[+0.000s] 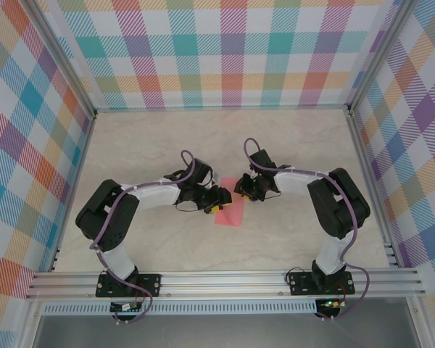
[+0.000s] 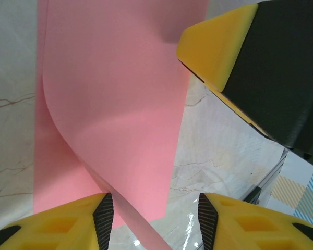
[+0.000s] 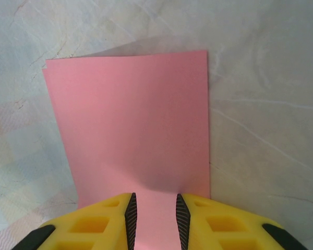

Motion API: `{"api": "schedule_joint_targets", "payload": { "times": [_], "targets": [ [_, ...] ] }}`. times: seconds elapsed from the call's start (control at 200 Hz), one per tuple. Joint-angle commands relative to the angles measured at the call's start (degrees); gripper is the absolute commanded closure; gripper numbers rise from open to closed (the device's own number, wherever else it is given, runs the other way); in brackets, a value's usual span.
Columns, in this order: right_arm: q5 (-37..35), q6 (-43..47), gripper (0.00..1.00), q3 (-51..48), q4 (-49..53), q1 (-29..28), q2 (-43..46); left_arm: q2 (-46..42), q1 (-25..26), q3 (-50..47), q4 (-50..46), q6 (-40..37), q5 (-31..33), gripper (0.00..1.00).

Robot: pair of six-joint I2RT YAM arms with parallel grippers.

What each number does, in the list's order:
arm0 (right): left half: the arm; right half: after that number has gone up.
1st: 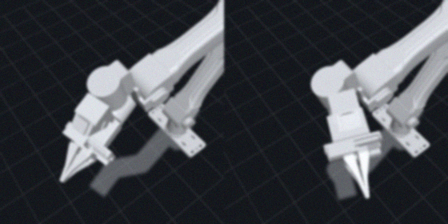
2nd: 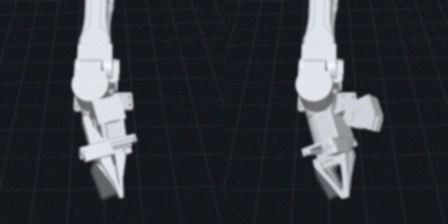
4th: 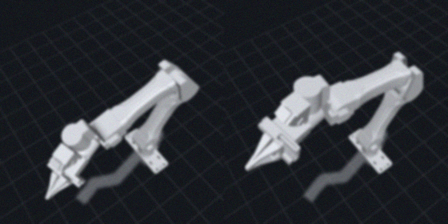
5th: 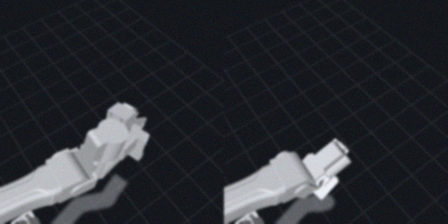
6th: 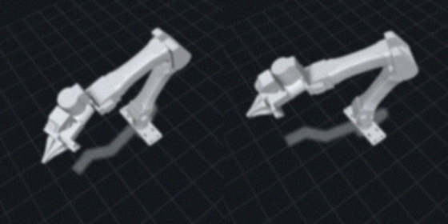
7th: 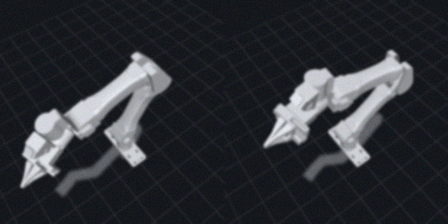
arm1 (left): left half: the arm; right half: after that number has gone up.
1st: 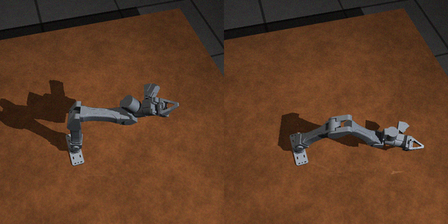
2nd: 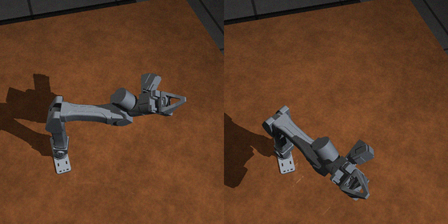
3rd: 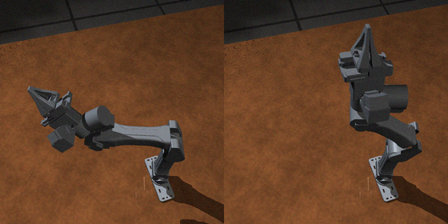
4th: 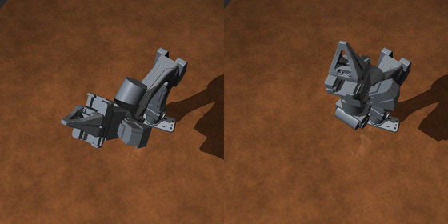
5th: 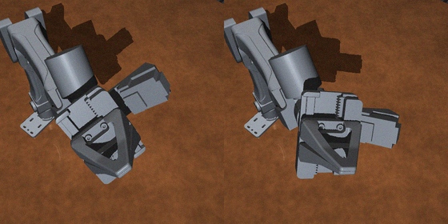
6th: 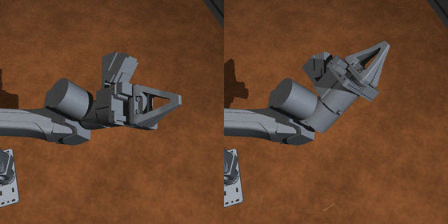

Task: Fold a paper plane with a square sheet of paper (pick it up from the middle)
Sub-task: Fold the triangle a second time at the center of the table.

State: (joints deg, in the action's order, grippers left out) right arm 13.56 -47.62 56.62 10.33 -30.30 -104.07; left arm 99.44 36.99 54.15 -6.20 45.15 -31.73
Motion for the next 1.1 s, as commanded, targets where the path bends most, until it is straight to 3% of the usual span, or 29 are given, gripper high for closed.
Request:
{"api": "schedule_joint_targets", "payload": {
  "times": [0.0,0.14,0.305,0.79,1.095],
  "targets": [
    [-0.82,-0.22,0.7,-1.12,0.97,0.29,-1.22,-1.59,0.45,-0.97,-0.23,-1.5,-2.1,0.53],
    [-0.73,-0.28,0.71,-1.07,1.02,0.33,-1.34,-1.94,0.51,-1.88,3.17,-0.5,-4.86,0.55],
    [0.76,-0.29,0.71,-1.03,0.96,0.59,-0.06,0.6,0.53,-0.95,4.29,0.42,-3.6,0.59],
    [2.05,4.42,0.7,-4.64,5.68,1.89,15.24,5.06,0.54,0.71,6.71,3.71,-1.35,0.65],
    [13.32,7.42,0.66,-11.71,3.85,1.23,19.42,4.58,0.54,0.72,5.87,4.51,-0.02,0.71]
  ]
}}
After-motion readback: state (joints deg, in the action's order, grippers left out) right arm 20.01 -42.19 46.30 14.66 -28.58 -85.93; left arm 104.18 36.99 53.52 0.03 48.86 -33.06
